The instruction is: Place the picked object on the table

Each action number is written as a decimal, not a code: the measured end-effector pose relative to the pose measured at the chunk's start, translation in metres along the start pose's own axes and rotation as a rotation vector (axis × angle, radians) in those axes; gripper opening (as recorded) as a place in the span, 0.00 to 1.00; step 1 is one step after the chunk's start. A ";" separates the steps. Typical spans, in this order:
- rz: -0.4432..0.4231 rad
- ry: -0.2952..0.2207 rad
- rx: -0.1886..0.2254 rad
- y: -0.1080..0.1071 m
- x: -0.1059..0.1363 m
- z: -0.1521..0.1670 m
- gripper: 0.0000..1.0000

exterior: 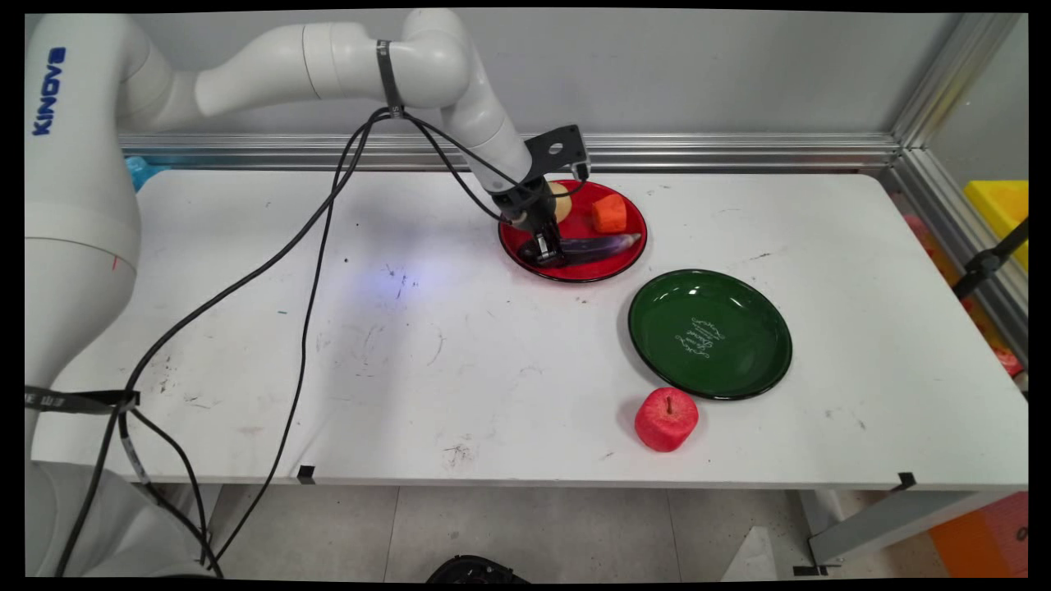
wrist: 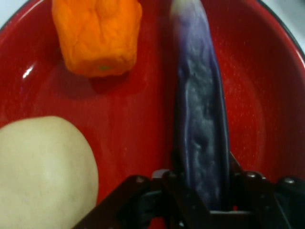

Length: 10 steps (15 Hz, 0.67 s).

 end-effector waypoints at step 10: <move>0.007 0.036 -0.004 0.004 0.020 -0.028 0.00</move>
